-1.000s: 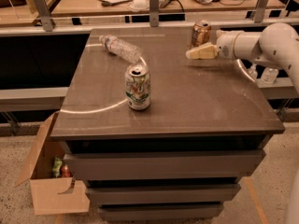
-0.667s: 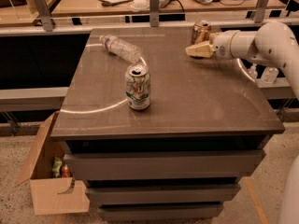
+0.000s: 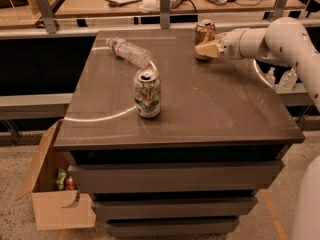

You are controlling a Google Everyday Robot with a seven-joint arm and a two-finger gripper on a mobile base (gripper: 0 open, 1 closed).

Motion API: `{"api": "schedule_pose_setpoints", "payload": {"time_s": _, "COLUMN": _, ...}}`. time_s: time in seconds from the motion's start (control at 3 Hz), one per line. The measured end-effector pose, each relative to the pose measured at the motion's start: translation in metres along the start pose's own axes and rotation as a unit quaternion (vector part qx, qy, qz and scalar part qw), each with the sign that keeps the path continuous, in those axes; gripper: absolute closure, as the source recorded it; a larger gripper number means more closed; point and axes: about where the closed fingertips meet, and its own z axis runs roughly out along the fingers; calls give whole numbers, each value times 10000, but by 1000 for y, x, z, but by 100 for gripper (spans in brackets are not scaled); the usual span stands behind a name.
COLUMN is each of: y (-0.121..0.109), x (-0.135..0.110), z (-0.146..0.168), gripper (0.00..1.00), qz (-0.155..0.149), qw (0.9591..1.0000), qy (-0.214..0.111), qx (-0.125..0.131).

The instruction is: Move orange can near water bottle

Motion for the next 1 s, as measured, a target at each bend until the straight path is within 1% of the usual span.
{"api": "schedule_pose_setpoints", "payload": {"time_s": 0.33, "y": 13, "x": -22, "z": 14, "gripper": 100, "qz": 51, "qw": 9999, "qy": 29, "qx": -94}}
{"api": "schedule_pose_setpoints", "payload": {"time_s": 0.67, "y": 38, "x": -35, "z": 36, "gripper": 100, "qz": 168, "qw": 9992, "qy": 108, "qx": -340}}
{"api": "schedule_pose_setpoints", "payload": {"time_s": 1.0, "y": 55, "x": -38, "z": 48, "gripper": 100, "qz": 242, "qw": 9982, "qy": 129, "qx": -541}}
